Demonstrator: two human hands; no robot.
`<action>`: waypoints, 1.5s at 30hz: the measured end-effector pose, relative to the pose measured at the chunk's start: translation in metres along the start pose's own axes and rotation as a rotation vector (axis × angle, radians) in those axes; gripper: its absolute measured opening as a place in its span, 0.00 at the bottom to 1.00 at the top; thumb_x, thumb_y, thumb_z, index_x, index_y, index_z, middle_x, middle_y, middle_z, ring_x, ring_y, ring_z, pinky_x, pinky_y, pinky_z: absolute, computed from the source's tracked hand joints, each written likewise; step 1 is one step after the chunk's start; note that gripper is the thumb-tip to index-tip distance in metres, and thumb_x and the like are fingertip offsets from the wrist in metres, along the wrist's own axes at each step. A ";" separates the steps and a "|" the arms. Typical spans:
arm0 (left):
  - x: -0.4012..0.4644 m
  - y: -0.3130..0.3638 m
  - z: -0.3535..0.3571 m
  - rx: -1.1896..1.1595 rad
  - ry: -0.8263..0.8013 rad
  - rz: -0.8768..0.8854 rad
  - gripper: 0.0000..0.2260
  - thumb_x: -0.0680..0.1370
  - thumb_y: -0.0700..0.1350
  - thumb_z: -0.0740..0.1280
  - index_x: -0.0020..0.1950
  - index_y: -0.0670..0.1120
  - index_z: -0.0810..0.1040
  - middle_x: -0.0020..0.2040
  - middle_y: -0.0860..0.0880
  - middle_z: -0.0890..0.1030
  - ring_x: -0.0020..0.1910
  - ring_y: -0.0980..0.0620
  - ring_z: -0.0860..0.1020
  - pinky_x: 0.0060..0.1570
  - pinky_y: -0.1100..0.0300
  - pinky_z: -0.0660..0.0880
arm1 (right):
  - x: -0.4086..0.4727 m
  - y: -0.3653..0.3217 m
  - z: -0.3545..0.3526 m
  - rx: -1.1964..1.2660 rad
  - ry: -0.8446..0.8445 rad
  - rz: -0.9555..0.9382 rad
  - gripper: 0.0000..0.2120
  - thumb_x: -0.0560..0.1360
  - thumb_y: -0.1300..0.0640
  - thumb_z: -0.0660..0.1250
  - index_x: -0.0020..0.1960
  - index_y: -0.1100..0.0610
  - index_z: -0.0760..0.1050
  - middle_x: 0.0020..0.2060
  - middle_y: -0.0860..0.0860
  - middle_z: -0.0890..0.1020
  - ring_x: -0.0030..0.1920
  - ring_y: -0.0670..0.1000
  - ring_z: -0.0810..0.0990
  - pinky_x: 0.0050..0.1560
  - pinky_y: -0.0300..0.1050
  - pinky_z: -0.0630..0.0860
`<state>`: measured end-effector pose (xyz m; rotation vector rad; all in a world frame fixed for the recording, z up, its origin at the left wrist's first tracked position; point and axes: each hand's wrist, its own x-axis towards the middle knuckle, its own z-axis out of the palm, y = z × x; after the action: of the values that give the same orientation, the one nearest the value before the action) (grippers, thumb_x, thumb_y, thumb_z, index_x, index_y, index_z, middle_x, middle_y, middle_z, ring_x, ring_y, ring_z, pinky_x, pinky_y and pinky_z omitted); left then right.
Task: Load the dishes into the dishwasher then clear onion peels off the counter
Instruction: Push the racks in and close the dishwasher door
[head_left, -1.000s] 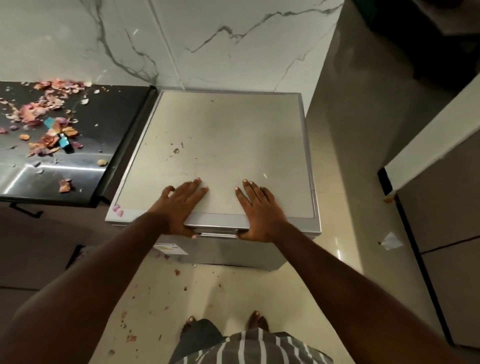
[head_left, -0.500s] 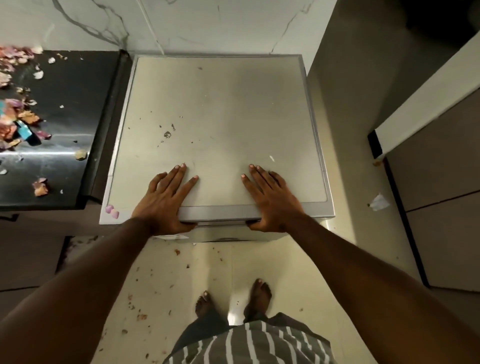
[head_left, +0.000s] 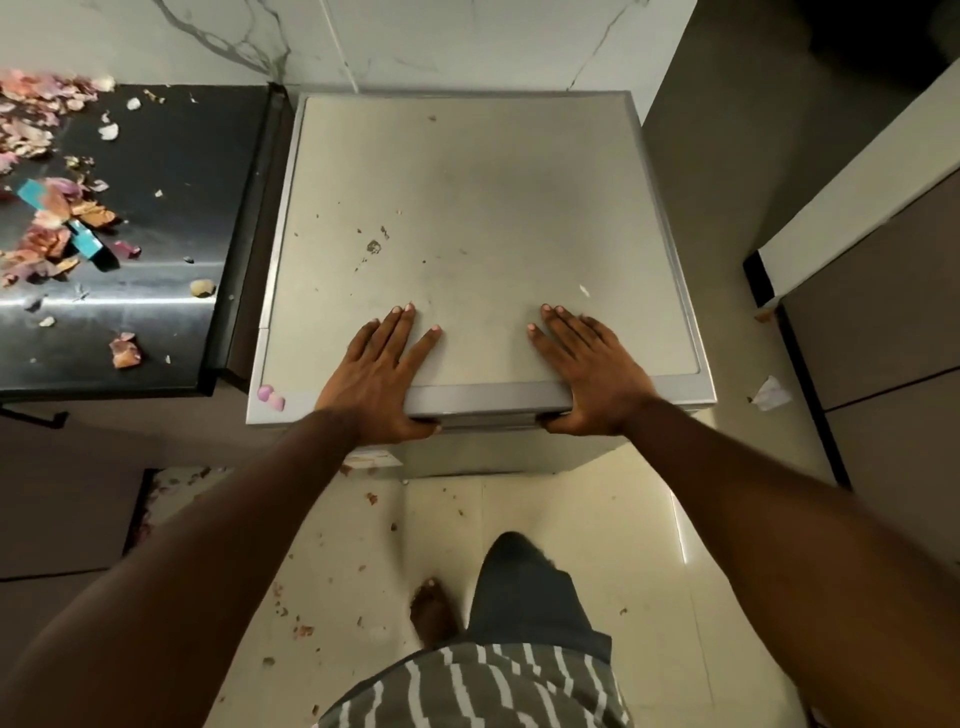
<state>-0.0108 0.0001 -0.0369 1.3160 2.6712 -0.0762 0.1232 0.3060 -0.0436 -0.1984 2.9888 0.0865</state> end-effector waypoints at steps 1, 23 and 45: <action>0.001 0.000 -0.001 0.000 -0.002 -0.004 0.59 0.66 0.79 0.63 0.84 0.53 0.35 0.84 0.42 0.37 0.83 0.44 0.37 0.82 0.42 0.45 | 0.000 0.001 -0.002 0.000 -0.008 0.004 0.61 0.67 0.22 0.62 0.85 0.54 0.41 0.84 0.57 0.44 0.84 0.57 0.44 0.83 0.58 0.49; 0.002 -0.003 0.005 0.012 0.038 0.007 0.59 0.65 0.80 0.61 0.85 0.53 0.39 0.85 0.42 0.39 0.84 0.43 0.39 0.82 0.42 0.46 | 0.001 0.005 0.002 0.046 0.012 -0.014 0.58 0.68 0.22 0.63 0.85 0.52 0.44 0.85 0.57 0.47 0.84 0.58 0.45 0.82 0.59 0.50; 0.001 -0.001 0.003 0.017 0.020 0.012 0.60 0.66 0.79 0.63 0.85 0.52 0.37 0.84 0.41 0.38 0.83 0.43 0.37 0.82 0.42 0.44 | 0.002 0.009 0.009 0.054 0.031 -0.026 0.59 0.68 0.23 0.64 0.85 0.53 0.44 0.85 0.56 0.45 0.84 0.57 0.44 0.83 0.59 0.49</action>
<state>-0.0125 -0.0001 -0.0398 1.3450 2.6851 -0.0847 0.1218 0.3148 -0.0520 -0.2347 3.0141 -0.0003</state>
